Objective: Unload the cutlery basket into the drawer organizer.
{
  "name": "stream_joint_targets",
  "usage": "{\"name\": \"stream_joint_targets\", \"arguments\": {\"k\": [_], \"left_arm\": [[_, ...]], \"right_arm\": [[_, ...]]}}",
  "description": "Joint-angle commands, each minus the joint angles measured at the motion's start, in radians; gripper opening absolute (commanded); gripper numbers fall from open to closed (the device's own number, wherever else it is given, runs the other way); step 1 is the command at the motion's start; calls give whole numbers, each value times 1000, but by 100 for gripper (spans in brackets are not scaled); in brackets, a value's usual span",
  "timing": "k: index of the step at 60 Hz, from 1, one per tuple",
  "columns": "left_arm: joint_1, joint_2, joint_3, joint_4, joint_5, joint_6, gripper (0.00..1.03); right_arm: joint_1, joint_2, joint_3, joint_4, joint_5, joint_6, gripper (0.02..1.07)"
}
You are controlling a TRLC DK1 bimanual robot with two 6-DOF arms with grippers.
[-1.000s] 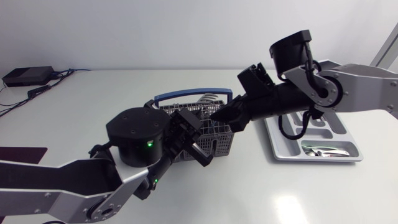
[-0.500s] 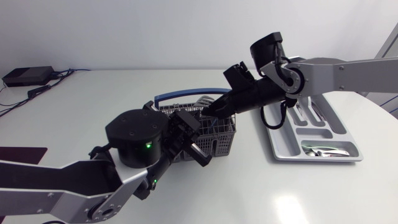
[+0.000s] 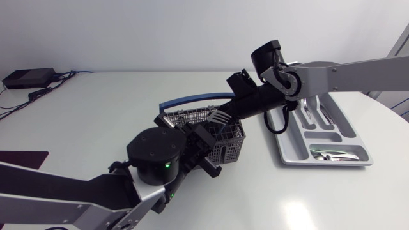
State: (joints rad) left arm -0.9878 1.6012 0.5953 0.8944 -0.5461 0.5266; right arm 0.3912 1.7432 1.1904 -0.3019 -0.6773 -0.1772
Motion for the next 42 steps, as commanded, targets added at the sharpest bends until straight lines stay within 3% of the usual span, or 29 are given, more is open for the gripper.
{"name": "stream_joint_targets", "arguments": {"k": [1,26,42], "left_arm": [[-55,19,1,74,29,39,3],[-68,9,35,83,2,92,3],[-31,-57,52,66,29,108,3]], "right_arm": [[-11,50,25,1,30,30,8],[-22,73,23,-17,41,35,8],[-18,64,11,-25,41,30,8]]}}
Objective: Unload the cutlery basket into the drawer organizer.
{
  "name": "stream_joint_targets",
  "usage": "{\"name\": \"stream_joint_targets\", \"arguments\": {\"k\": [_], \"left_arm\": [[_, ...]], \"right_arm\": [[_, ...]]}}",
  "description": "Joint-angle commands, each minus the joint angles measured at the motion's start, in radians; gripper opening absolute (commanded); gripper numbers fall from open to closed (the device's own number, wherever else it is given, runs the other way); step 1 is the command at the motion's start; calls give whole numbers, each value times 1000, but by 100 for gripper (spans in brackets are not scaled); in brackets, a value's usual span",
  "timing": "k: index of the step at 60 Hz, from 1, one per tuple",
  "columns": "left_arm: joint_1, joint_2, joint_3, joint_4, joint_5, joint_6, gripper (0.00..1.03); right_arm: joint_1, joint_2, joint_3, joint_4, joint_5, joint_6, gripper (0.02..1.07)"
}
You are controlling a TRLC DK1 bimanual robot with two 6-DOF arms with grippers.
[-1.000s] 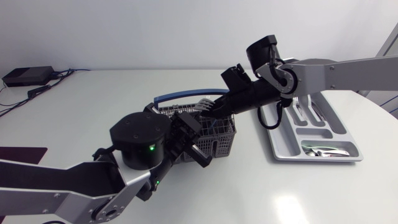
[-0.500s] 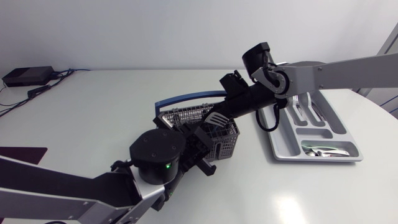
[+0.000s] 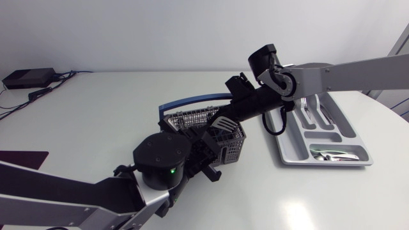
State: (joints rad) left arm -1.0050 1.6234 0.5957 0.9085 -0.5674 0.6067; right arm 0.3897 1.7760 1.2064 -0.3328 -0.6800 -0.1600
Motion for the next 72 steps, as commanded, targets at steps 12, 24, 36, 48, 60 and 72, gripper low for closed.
{"name": "stream_joint_targets", "arguments": {"k": [12,24,36,48,60,72], "left_arm": [[11,-100,53,17,118,27,3],[48,-143,61,-69,204,-16,3],[80,-161,67,-118,241,-41,3],[92,-155,73,-149,248,-82,3],[100,-131,85,-194,250,-136,7],[137,-79,90,-226,279,-186,7]], "right_arm": [[-15,20,-7,0,43,13,8],[-15,-15,-21,-12,43,13,8],[-11,-33,-38,-14,43,13,8],[-5,-39,-41,-22,43,13,8],[-2,-30,-41,-25,46,13,8],[0,-29,-41,-26,46,13,8]]}}
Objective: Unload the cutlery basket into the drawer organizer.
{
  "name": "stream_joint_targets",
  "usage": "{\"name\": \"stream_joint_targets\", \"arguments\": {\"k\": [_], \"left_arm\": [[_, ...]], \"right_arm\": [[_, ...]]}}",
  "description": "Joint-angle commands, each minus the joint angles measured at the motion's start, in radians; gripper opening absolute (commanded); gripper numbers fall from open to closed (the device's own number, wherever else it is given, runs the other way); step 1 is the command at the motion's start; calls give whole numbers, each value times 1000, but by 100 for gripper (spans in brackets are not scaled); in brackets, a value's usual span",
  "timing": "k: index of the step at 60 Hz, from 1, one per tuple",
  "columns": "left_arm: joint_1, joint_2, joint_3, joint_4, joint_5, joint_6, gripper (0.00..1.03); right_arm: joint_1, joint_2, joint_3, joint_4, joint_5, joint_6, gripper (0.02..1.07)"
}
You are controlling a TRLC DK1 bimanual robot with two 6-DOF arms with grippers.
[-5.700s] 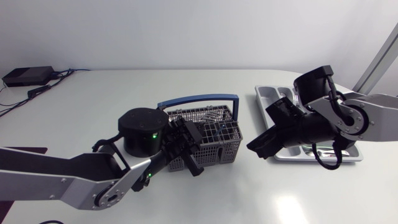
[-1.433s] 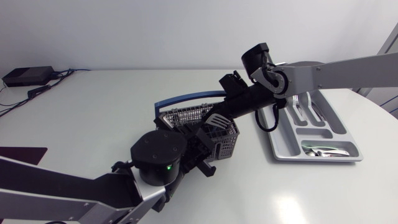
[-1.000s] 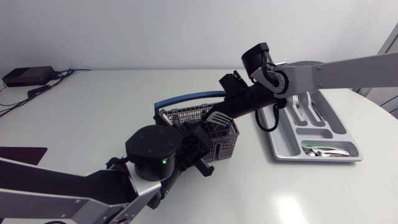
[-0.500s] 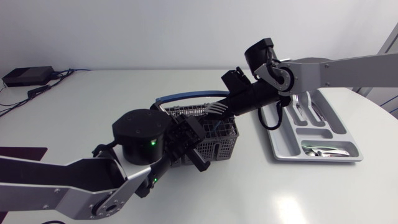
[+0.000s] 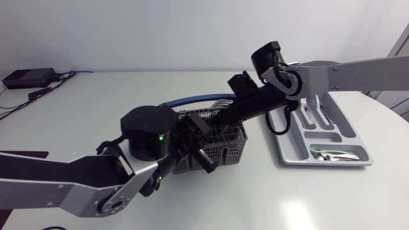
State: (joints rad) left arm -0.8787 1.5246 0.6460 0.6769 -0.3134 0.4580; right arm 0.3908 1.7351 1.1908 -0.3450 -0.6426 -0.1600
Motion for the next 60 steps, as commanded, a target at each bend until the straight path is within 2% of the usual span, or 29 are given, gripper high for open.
{"name": "stream_joint_targets", "arguments": {"k": [1,13,19,30,34,43,58,60], "left_arm": [[10,20,38,6,25,-38,9],[15,11,58,-59,65,-51,59],[15,0,67,-99,88,-51,75],[20,-27,90,-165,109,-53,93],[21,-55,103,-214,132,-56,95],[40,-110,112,-315,174,-53,97],[106,-222,66,-453,300,-12,98],[122,-241,58,-481,336,-1,98]], "right_arm": [[-1,12,-25,-14,9,13,8],[-3,9,-22,-17,8,14,9],[-3,-3,-26,-19,8,14,25],[-3,-43,-43,-20,8,14,57],[-4,-75,-53,-26,8,10,64],[-15,-178,-94,-28,17,-9,72],[-36,-407,-204,-32,70,-32,74],[-36,-450,-232,-31,81,-32,74]]}}
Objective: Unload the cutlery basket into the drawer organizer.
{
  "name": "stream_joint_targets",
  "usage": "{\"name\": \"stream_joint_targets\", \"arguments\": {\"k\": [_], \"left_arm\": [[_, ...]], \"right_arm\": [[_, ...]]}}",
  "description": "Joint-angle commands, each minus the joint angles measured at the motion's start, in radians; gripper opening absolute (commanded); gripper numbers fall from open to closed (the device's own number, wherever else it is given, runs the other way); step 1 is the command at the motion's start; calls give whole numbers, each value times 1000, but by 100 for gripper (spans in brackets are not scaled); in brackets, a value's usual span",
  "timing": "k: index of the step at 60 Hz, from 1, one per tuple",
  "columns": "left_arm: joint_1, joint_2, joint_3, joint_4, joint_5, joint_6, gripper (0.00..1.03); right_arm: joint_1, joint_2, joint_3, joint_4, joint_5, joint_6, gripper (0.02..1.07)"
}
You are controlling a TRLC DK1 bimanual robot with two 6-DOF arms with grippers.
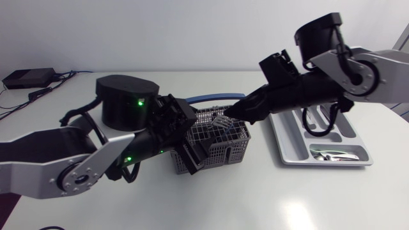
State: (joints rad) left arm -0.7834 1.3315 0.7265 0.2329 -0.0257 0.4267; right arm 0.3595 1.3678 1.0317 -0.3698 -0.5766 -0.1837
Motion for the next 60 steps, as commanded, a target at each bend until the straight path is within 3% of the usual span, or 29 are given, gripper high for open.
{"name": "stream_joint_targets", "arguments": {"k": [1,14,21,60], "left_arm": [[33,-51,-24,-46,58,32,98],[95,-75,-58,-173,210,145,97],[111,-69,-72,-196,250,185,97],[139,109,22,-251,253,199,94]], "right_arm": [[-4,-98,-85,-3,20,-7,74],[65,-323,-269,62,130,20,75],[75,-378,-288,42,126,-30,75],[45,-332,-395,175,113,-177,75]]}}
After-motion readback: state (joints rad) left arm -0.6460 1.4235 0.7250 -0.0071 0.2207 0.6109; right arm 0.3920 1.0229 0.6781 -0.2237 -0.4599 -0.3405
